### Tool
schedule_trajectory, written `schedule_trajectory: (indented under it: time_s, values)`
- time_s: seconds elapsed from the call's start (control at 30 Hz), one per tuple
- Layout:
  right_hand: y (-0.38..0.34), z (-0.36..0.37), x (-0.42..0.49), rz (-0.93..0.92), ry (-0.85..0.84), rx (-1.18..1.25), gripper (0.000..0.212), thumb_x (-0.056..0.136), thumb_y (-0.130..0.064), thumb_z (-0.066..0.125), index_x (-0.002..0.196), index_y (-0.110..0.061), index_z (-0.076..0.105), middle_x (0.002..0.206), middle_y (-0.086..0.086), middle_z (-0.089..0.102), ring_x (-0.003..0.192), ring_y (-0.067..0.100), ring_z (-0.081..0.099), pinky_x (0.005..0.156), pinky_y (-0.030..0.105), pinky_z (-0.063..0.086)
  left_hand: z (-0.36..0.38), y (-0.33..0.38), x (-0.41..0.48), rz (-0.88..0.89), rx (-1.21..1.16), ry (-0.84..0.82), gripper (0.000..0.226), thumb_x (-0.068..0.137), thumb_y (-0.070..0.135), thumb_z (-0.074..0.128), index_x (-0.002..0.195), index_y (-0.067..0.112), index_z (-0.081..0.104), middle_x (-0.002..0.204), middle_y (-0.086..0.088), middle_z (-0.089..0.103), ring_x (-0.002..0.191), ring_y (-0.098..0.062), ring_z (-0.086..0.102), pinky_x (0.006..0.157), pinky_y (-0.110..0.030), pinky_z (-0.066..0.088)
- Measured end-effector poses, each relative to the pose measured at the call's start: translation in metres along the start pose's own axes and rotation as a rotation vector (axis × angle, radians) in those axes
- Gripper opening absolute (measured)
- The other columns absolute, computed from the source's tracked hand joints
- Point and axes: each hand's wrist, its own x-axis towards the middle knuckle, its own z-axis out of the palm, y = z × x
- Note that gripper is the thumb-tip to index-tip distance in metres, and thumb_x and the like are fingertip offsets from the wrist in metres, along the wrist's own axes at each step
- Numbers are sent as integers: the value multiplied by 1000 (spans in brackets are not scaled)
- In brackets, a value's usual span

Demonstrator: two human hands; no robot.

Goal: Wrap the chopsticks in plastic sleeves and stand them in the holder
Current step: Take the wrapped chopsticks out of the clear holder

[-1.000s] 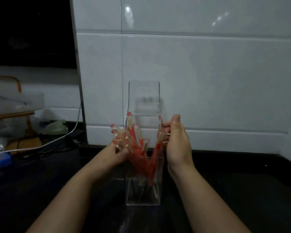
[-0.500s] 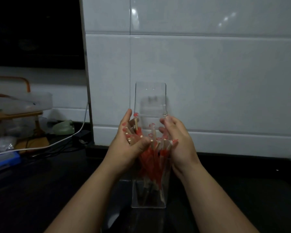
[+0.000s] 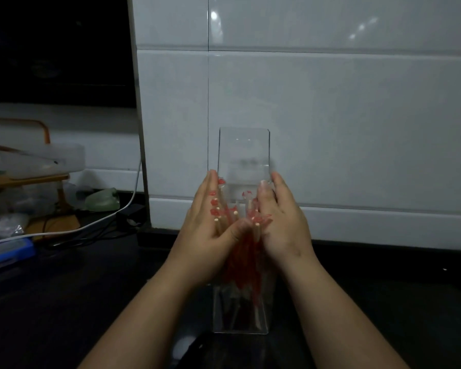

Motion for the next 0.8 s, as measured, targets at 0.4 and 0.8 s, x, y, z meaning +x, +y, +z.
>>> schedule_trajectory:
  time_s: [0.4,0.8]
  values:
    - [6,-4,8,63,87,163,24,104,-45,35,122,-35,48,98,-3,65,90,13,64,73,26,47,0,8,-3,78,91,10,82,78,69,52,152,40,31,156,33,20,142,8,25,117,-37,31]
    - [3,-3,8,93,39,348,40,104,-33,44,145,-35,44,104,-6,70,98,12,69,83,31,59,-1,15,-1,-27,45,-14,70,90,50,61,149,50,24,157,33,7,146,-2,18,120,-39,24]
